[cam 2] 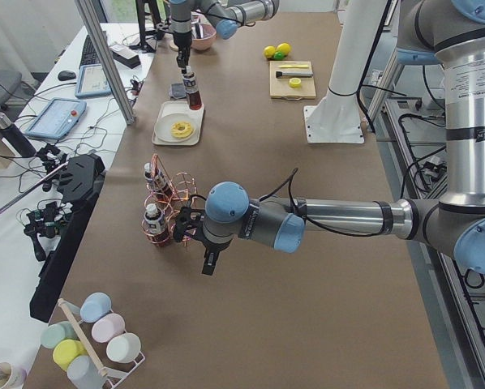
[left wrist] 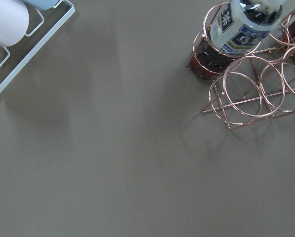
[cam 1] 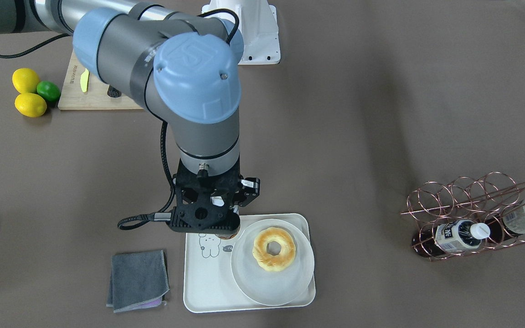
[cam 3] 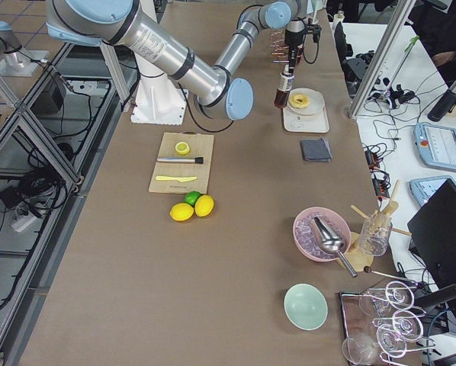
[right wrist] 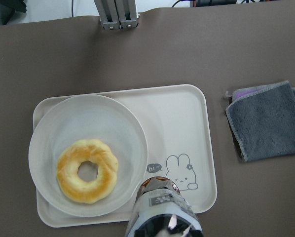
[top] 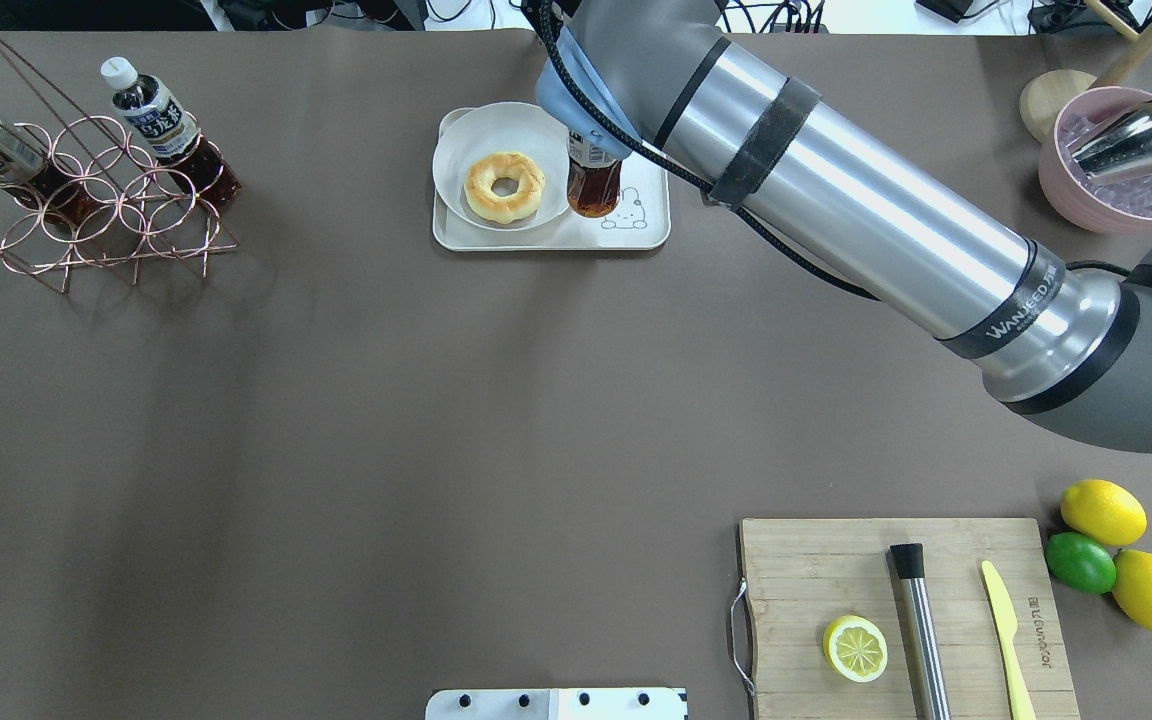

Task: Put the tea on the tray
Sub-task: 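Lift the bottle with the right gripper and carry it onto the tray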

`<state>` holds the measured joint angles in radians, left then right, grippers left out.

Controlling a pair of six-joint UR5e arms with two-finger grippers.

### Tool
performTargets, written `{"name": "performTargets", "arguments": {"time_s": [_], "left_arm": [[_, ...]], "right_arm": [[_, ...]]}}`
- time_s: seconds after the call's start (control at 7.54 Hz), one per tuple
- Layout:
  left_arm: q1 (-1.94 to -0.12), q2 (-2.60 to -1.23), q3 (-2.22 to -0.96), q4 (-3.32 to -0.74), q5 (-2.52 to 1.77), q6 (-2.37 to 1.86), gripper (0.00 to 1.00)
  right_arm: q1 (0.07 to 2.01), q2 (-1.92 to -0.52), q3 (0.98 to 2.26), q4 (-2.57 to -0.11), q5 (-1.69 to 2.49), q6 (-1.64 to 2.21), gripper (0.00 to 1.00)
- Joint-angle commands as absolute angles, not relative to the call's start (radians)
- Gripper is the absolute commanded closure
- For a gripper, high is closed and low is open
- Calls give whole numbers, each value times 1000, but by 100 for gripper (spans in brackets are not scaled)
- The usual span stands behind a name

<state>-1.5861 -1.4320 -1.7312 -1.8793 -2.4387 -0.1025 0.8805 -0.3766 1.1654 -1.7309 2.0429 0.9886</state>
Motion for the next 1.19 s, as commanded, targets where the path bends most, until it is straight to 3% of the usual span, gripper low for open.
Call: {"name": "performTargets", "arguments": {"time_s": [0.0, 0.27, 1.06], "left_arm": [[-1586, -1437, -1732, -1879, -2436, -103, 2], [-1586, -1442, -1732, -1878, -2434, -103, 2], [-1588, -1445, -1735, -1881, -2431, -103, 2]], "right_arm": [[911, -348, 1017, -1626, 2048, 951, 100], [917, -350, 948, -1551, 2045, 942, 100], [927, -368, 945, -1543, 2039, 913, 100]]}}
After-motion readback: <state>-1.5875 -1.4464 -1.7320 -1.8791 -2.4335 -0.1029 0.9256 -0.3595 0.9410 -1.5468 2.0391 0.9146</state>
